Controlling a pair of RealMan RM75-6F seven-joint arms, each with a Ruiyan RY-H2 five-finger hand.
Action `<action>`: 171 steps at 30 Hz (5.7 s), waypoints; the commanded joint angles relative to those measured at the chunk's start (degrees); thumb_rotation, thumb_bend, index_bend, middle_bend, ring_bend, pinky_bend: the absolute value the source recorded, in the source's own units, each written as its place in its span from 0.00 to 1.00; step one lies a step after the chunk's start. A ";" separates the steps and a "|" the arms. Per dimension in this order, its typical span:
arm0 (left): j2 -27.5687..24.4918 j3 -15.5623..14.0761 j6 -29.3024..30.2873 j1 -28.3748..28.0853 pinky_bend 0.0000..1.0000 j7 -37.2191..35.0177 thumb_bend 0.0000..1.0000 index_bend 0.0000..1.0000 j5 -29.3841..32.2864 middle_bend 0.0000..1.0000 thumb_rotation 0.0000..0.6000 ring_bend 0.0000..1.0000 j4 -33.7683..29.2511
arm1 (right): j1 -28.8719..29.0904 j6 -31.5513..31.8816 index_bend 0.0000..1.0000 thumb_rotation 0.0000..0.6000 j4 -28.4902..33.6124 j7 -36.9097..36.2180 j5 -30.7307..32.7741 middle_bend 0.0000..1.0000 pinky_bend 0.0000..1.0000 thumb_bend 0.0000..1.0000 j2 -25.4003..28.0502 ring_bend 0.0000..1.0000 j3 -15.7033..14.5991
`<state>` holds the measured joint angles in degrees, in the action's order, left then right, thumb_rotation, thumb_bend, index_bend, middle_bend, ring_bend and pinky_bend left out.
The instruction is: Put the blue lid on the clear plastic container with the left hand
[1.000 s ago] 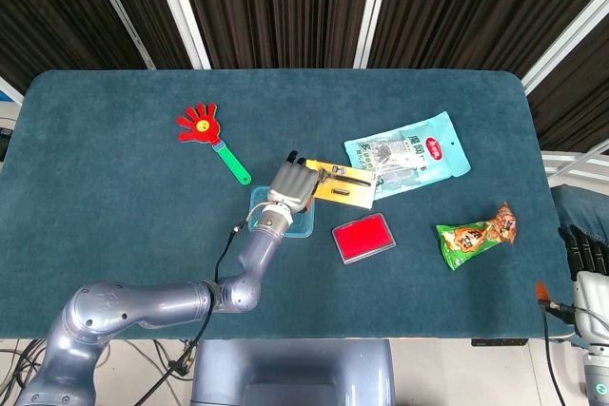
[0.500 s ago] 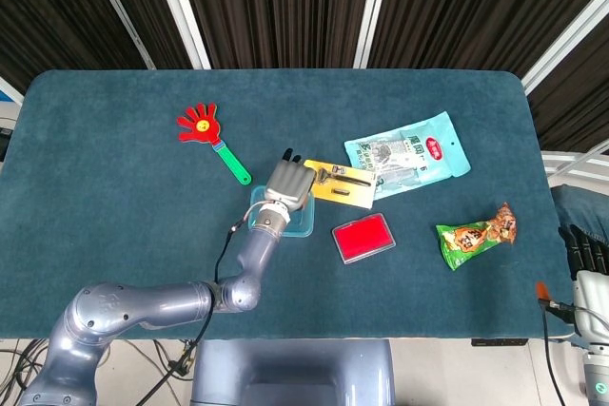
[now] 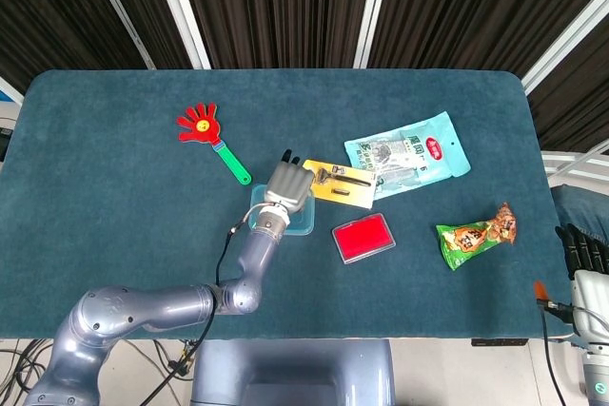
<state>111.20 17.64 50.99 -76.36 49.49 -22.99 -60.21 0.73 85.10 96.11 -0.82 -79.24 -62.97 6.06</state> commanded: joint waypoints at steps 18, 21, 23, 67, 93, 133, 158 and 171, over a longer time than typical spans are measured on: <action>1.86 -0.16 -0.17 0.63 0.09 2.11 0.48 0.61 -0.64 0.55 1.00 0.19 1.76 | 1.30 -0.08 0.01 1.00 -1.53 -1.72 -5.53 0.00 0.00 0.39 1.04 0.00 -1.32; 2.23 -0.22 -0.14 0.77 0.09 2.47 0.48 0.61 -1.05 0.55 1.00 0.19 1.65 | 1.41 0.01 0.01 1.00 -1.76 -2.00 -6.02 0.00 0.00 0.39 1.06 0.00 -1.49; 2.36 -0.24 -0.11 0.85 0.09 2.69 0.48 0.61 -1.09 0.55 1.00 0.19 1.66 | 1.41 0.10 0.01 1.00 -1.87 -2.16 -6.21 0.00 0.00 0.39 1.06 0.00 -1.56; -12.07 -4.88 13.11 10.07 0.09 4.36 0.48 0.61 -11.32 0.55 1.00 0.19 -29.81 | 1.38 2.50 0.01 1.00 -2.07 -1.66 -8.61 0.00 0.00 0.39 0.49 0.00 -2.23; -7.50 -6.35 12.12 8.69 0.09 6.29 0.48 0.62 -11.98 0.56 1.00 0.19 -27.65 | 1.31 2.29 0.01 1.00 -1.71 -0.54 -7.38 0.00 0.00 0.39 0.43 0.00 -2.08; -3.38 -8.03 10.19 8.80 0.09 7.88 0.48 0.62 -12.14 0.56 1.00 0.19 -22.21 | 1.07 1.97 0.01 1.00 -0.73 -0.32 -5.84 0.00 0.00 0.39 0.50 0.00 -1.75; -2.13 -9.17 8.95 10.20 0.09 8.10 0.48 0.62 -13.31 0.56 1.00 0.19 -18.76 | 1.05 1.99 0.01 1.00 -0.68 -0.39 -5.73 0.00 0.00 0.39 0.53 0.00 -1.62; -5.90 -4.75 12.38 11.07 0.08 4.91 0.48 0.57 -17.50 0.54 1.00 0.19 -24.08 | 1.02 2.26 0.01 1.00 -0.88 0.00 -5.78 0.00 0.00 0.39 0.43 0.00 -1.49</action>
<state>106.82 11.45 61.87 -65.50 55.40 -38.99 -82.26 1.76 87.37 95.24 -0.82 -85.01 -62.53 4.57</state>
